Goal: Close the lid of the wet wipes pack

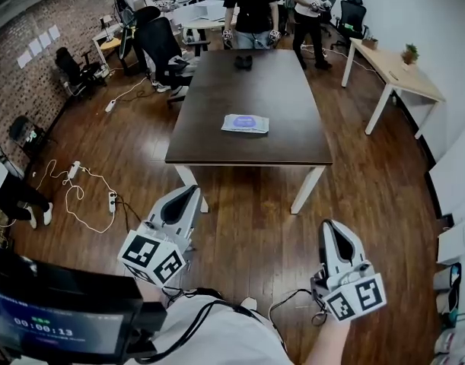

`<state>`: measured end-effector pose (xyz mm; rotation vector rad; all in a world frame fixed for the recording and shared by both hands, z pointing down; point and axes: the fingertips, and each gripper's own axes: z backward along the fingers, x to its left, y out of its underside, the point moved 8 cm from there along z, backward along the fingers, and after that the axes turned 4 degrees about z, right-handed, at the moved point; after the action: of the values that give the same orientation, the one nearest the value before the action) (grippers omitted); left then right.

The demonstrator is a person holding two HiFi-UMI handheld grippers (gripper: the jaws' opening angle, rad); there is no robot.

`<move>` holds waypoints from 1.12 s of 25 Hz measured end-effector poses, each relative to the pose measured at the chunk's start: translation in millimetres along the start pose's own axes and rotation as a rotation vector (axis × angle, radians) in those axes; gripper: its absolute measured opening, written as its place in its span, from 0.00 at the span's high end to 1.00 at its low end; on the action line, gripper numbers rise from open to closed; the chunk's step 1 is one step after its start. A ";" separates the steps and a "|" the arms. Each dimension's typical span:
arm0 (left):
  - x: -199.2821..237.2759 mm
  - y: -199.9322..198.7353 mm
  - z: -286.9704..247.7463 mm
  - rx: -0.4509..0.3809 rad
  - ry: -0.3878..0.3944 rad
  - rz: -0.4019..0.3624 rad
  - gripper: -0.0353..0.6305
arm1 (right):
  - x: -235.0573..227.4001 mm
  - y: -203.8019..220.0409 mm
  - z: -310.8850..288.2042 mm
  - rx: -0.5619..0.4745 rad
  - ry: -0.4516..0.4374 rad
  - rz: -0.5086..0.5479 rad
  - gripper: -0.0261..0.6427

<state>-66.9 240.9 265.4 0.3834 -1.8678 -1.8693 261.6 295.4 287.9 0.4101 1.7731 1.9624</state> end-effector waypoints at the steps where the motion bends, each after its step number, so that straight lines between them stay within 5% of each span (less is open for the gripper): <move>1: 1.7 1.7 3.0 -0.008 0.005 0.006 0.95 | 3.8 -1.1 0.4 0.002 0.004 0.008 0.95; 15: 65.8 -3.6 49.0 -0.037 -0.007 0.080 0.95 | 67.0 -9.3 -32.5 0.049 0.052 0.080 0.95; 28: 74.9 -6.9 45.1 -0.044 0.029 0.095 0.95 | 77.7 -16.9 -38.6 0.054 0.077 0.115 0.95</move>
<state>-154.5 241.4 269.8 0.2994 -1.7908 -1.8291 178.2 304.1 259.8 0.4707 1.8925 2.0370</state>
